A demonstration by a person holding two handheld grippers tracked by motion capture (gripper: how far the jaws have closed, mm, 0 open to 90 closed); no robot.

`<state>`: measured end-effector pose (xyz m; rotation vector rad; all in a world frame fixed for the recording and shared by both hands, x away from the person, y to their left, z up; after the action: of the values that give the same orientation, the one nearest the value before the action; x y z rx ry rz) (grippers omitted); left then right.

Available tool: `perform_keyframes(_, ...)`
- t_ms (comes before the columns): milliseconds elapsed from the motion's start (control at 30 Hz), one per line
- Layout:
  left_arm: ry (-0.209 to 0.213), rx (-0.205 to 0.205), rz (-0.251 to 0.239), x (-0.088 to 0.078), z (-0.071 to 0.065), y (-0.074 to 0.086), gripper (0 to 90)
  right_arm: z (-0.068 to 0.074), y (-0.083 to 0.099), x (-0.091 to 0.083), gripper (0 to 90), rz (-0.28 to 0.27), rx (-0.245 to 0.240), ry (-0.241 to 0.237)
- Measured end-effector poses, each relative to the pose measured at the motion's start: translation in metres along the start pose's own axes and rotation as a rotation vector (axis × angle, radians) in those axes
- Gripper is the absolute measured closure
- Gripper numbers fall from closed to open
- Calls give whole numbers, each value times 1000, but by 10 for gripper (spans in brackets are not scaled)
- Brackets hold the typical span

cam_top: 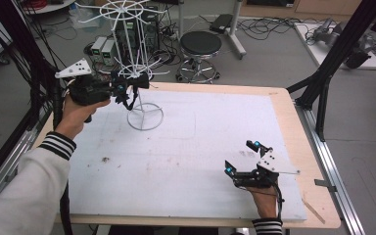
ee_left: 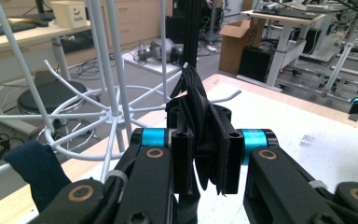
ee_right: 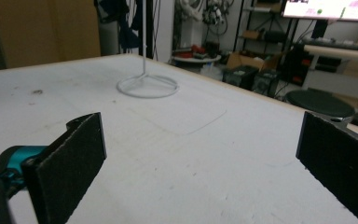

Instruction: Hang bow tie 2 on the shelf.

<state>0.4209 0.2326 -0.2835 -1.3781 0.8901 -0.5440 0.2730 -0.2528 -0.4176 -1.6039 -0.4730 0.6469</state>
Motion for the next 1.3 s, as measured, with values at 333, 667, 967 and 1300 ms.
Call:
perform_keyframes(333, -13, -4, 17, 0, 0, 4, 779, 4, 29, -7, 7, -53, 12, 72)
perform_keyframes(667, -13, 6, 35, 1, -3, 4, 698, 4, 37, -8, 7, -63, 3, 101)
perform_keyframes(967, -51, -9, 16, -2, -4, 2, 559, 6, 38, -8, 7, -72, -12, 112)
perform_keyframes(1300, -56, -79, -10, -8, -2, 1, 101, 7, 38, -9, 7, -72, -15, 110)
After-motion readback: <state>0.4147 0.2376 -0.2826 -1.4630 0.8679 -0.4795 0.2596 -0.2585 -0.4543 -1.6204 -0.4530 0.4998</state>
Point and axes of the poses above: each handheld gripper's, and its own axes: x roughly forward along the jaws, y roughly out of its underside, z roughly to its left, the point moved 1 cm from there along x, roughly forward along the jaws
